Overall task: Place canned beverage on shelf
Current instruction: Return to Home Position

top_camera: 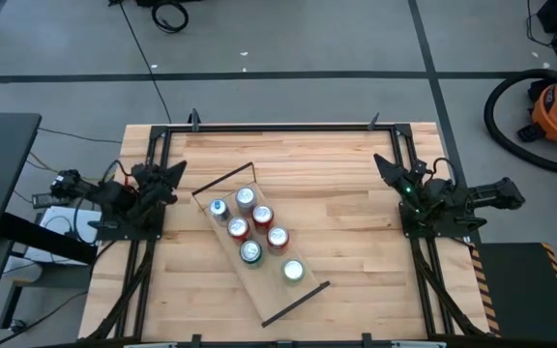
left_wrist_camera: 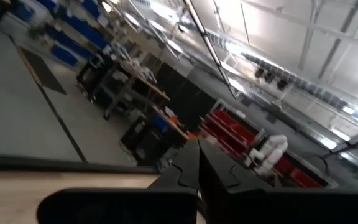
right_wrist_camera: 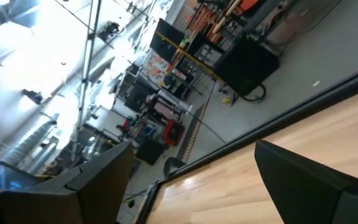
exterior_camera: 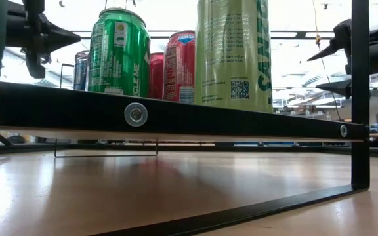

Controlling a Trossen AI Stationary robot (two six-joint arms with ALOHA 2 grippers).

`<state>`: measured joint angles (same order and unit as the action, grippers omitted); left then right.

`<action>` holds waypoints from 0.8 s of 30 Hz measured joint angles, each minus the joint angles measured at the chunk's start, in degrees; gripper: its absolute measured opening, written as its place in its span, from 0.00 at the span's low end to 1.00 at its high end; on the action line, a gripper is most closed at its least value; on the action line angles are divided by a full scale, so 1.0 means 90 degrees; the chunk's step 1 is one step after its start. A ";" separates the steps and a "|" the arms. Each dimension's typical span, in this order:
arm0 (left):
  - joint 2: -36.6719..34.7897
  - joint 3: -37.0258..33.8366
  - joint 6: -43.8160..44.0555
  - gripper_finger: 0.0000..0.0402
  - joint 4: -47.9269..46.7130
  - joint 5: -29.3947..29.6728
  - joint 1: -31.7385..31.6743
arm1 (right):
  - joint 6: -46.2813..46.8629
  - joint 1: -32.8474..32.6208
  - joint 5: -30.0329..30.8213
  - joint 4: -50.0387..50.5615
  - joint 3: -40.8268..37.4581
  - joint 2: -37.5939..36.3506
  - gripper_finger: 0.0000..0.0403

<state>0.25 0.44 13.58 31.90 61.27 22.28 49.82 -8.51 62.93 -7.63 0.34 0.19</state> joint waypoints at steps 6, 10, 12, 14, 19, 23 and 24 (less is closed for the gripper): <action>0.0005 -0.0002 0.0265 0.01 -0.0275 -0.0212 0.0000 | 0.0182 0.0849 -0.1118 -0.0052 0.0000 0.0000 0.86; 0.0005 -0.0002 0.0280 0.01 -0.0279 -0.0172 -0.0070 | 0.0179 0.1337 -0.1503 -0.0048 0.0000 0.0000 0.86; 0.0005 -0.0002 0.0307 0.01 -0.0279 -0.0172 -0.0147 | 0.0144 0.1562 -0.1555 -0.0054 0.0000 0.0000 0.86; 0.0005 -0.0002 0.0283 0.01 -0.0280 -0.0172 -0.0226 | 0.0086 0.1752 -0.1733 -0.0112 0.0000 0.0000 0.86; 0.0005 -0.0004 0.0366 0.01 -0.0568 -0.0172 -0.0220 | -0.0394 0.1915 -0.2327 -0.0135 0.0000 0.0000 0.86; 0.0005 -0.0004 0.0998 0.01 -0.1296 -0.0171 -0.0187 | -0.1123 0.1912 -0.2402 0.0023 0.0000 0.0000 0.86; 0.0005 -0.0004 0.1159 0.01 -0.1492 -0.0172 -0.0187 | -0.1250 0.1911 -0.2476 0.0049 0.0000 0.0000 0.86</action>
<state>0.30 0.40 24.01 18.47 59.73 20.60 38.57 8.69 40.64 -7.19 0.34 0.19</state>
